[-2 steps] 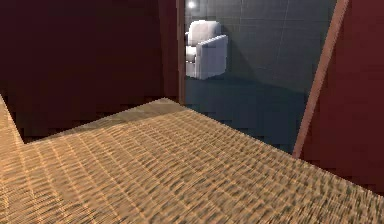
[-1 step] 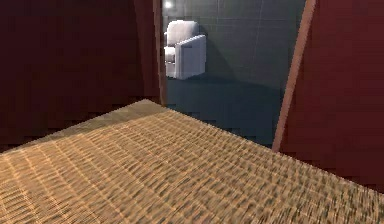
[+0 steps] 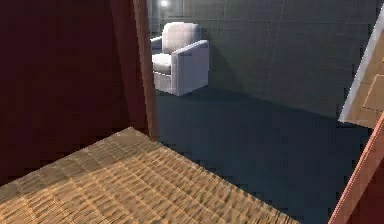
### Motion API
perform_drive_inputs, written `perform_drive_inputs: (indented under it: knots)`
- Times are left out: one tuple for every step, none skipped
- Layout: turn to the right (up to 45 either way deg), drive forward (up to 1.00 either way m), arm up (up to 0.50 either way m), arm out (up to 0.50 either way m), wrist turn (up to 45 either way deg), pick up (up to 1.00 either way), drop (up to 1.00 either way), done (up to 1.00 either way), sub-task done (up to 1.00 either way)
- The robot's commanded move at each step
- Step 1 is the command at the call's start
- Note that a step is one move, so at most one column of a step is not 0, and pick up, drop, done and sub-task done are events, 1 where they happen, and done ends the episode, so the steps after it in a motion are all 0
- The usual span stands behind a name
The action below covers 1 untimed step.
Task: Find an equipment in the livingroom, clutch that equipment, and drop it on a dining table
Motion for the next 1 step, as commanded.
perform_drive_inputs:
  knots:
    - [0.0, 1.00, 0.00, 0.00, 0.0, 0.00, 0.00, 0.00, 0.00]
